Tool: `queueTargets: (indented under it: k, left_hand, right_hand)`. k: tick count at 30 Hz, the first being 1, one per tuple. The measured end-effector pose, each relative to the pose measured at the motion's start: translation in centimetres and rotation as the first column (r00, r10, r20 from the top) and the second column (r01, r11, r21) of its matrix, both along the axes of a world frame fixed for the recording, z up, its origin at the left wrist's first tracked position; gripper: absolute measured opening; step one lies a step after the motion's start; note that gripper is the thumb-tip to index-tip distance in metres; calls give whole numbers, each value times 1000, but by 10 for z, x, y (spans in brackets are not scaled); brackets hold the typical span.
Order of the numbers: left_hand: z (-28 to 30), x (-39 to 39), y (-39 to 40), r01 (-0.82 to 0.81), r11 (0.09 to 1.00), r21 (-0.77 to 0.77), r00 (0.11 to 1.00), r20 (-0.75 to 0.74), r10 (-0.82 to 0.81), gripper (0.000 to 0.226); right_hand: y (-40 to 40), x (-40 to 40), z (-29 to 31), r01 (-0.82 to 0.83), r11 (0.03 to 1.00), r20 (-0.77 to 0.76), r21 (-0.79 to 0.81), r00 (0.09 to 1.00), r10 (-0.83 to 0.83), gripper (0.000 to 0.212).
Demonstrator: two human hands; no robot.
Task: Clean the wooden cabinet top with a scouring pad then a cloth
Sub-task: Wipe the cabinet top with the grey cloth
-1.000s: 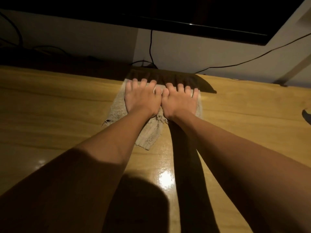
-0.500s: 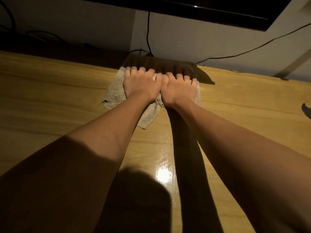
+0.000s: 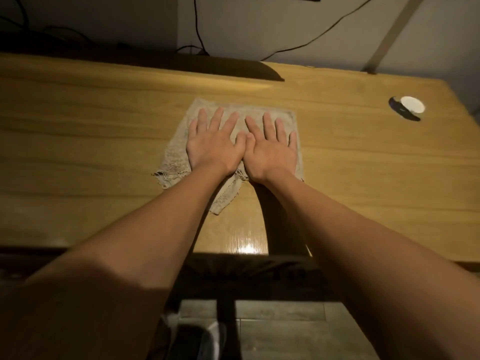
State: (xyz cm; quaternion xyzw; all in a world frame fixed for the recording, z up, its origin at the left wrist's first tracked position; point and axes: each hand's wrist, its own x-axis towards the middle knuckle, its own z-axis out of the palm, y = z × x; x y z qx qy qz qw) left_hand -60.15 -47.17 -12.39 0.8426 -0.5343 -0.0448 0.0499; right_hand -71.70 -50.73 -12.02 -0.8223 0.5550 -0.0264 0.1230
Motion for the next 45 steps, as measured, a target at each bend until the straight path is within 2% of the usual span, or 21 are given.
queueTargets:
  k: [10,19,29,39,45]
  left_hand:
    - [2,-110,124,50,999,18,998,-25,-49,63]
    - [-7,-111,109,28,999,19,1000,5,-28,61]
    - [-4,-89,14,-7,1000,-17,1000,-16,7,58]
    - [-6,-50,-124,-59,997,-47,998,-24,58,57]
    - [-4,-24,-208,-83,995,-62,995,41,86,58]
  right_hand:
    - [128,-109,-1,72,997,-16,12,997,-72,53]
    - [122,-108,-2,154,987,-20,37,988,-153,52]
    - [26,-81,-7,175,984,-21,25,984,-175,52]
    - [-116,-38,-9,156,988,-3,-5,988,-156,51]
    - [-204,-10,-10,135,990,1,-29,991,-135,51]
